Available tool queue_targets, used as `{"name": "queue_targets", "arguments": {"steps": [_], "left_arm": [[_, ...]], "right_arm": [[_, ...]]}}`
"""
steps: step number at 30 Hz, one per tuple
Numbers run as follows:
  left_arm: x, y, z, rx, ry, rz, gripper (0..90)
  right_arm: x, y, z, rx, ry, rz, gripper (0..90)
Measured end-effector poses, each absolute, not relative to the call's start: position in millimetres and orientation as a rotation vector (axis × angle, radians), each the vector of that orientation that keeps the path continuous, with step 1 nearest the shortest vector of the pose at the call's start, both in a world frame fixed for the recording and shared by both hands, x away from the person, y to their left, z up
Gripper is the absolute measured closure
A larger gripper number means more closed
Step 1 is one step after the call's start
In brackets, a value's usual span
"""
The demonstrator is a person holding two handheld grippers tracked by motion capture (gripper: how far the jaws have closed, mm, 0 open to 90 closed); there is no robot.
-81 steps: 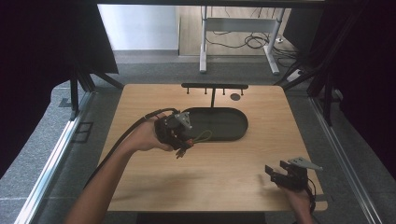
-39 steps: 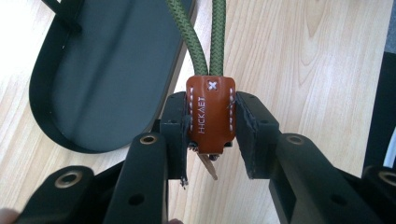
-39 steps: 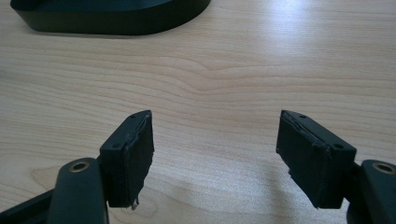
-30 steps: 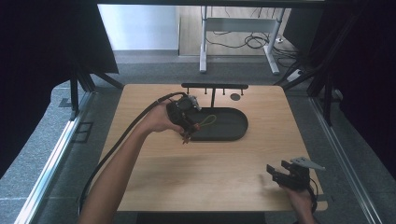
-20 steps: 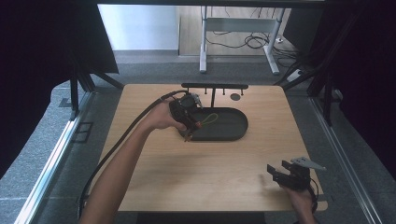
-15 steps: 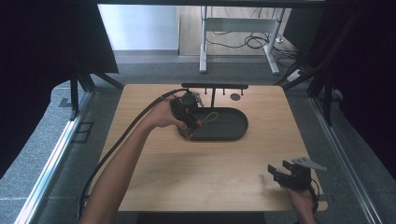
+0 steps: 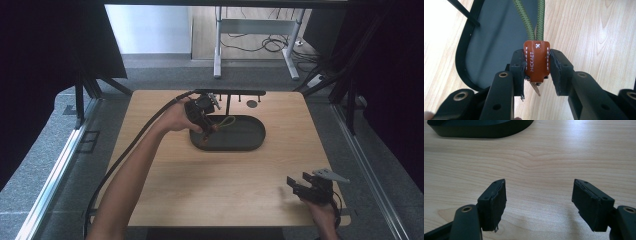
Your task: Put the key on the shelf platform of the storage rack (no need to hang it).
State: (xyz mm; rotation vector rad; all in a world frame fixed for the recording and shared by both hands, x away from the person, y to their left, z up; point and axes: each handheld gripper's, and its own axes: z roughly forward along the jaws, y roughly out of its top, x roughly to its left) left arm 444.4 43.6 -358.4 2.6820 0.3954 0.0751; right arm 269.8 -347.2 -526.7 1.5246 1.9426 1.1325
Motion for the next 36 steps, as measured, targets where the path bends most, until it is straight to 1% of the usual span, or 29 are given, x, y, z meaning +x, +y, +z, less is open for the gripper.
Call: {"name": "queue_targets", "arguments": {"steps": [14, 36], "left_arm": [[458, 31, -356, 2.695, 0.392, 0.077, 66.5], [481, 22, -372, 2.695, 0.437, 0.043, 66.5]], "right_arm": [[270, -350, -527, 1.532, 1.936, 1.137, 28.0], [270, -354, -529, 1.547, 1.931, 1.130, 28.0]]}}
